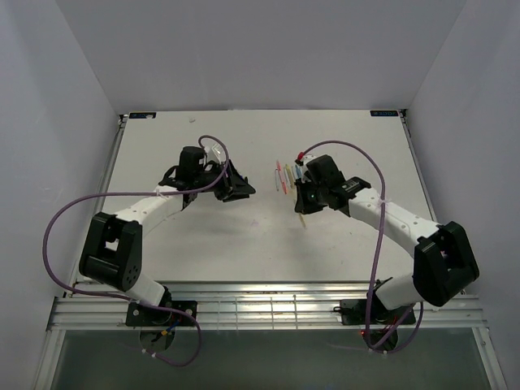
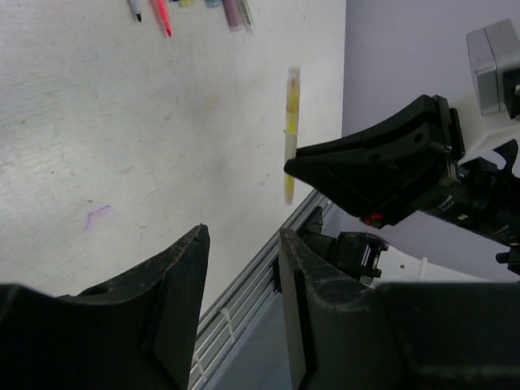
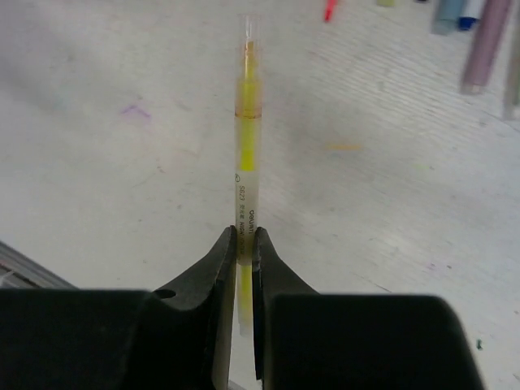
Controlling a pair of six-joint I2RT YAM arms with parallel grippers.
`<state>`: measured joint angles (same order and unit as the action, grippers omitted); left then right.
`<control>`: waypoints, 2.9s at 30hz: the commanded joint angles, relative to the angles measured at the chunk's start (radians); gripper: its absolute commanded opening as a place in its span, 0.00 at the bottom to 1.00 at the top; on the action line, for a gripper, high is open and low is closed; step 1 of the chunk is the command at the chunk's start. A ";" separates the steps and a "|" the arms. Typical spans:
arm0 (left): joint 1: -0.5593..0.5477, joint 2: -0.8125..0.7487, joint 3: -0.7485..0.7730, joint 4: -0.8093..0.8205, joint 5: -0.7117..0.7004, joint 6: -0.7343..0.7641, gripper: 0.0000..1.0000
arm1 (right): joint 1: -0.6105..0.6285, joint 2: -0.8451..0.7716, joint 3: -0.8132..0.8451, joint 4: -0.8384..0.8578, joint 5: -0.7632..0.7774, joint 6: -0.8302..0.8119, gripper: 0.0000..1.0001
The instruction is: Open the pen caps
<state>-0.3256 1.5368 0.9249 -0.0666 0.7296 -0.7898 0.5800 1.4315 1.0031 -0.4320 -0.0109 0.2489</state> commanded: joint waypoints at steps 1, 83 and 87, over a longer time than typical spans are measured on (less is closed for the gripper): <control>-0.035 -0.037 0.022 0.057 0.001 -0.045 0.51 | 0.043 -0.022 -0.032 0.139 -0.185 0.004 0.08; 0.062 0.138 0.310 -0.141 -0.150 -0.092 0.00 | 0.417 0.193 0.132 0.024 0.560 -0.011 0.08; 0.128 0.117 0.249 -0.040 -0.072 -0.098 0.00 | 0.368 0.126 0.075 0.133 0.358 -0.036 0.08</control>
<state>-0.3058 1.6863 1.1599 -0.2775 0.6727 -0.8539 0.9844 1.6096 1.1549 -0.1230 0.3679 0.2478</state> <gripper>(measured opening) 0.198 0.135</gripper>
